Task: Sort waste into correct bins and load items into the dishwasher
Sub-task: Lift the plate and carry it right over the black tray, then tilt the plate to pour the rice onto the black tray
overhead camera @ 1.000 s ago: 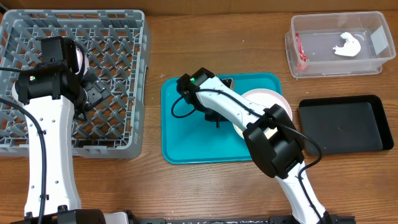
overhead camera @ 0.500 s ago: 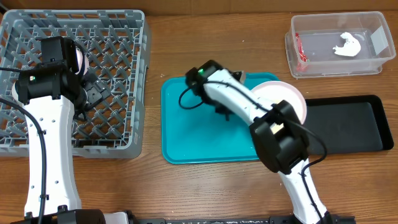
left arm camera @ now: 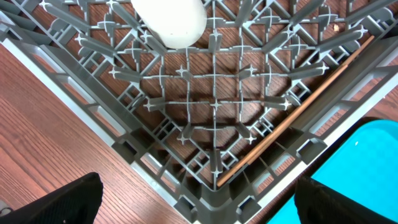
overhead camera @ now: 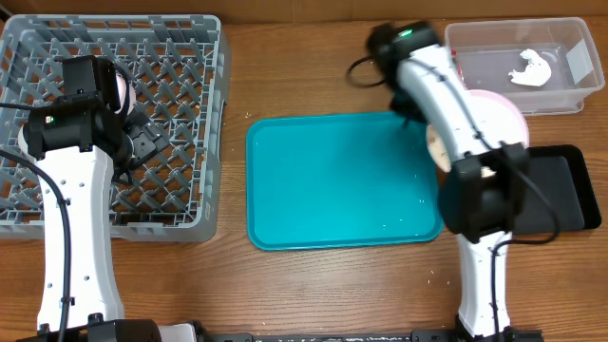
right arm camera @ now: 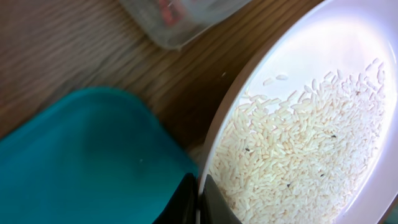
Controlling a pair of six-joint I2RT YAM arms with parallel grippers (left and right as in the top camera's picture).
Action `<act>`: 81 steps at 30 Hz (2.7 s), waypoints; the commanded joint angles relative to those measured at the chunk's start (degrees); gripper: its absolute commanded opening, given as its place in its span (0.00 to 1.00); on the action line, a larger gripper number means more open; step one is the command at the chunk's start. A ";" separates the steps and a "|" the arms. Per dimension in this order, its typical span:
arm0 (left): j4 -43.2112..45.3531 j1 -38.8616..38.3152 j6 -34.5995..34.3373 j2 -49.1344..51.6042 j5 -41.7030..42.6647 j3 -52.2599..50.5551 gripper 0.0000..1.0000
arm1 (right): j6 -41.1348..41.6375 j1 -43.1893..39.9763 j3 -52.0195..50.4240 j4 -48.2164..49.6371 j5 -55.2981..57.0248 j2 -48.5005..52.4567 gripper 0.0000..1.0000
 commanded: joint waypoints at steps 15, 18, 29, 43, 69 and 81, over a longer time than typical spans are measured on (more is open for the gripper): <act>0.02 0.04 0.87 0.24 -0.17 -0.31 1.00 | -13.31 -31.93 3.34 4.42 -39.06 -4.31 0.04; 0.04 0.04 0.87 0.24 -0.17 -0.31 1.00 | -15.93 -35.15 3.34 4.55 -43.67 -4.31 0.04; 0.02 0.04 0.87 0.24 -0.20 -0.31 1.00 | -22.03 -40.81 3.30 3.54 -56.50 -4.31 0.04; 0.02 0.04 0.87 0.24 -0.20 -0.31 1.00 | -26.10 -51.34 3.19 -1.29 -77.40 -4.31 0.04; 0.02 0.04 0.87 0.24 -0.20 -0.31 1.00 | -34.34 -56.04 -12.00 -1.33 -92.70 -5.66 0.04; 0.02 0.04 0.85 0.24 -0.17 -0.31 1.00 | -34.99 -57.55 -12.15 -1.31 -95.76 -11.58 0.04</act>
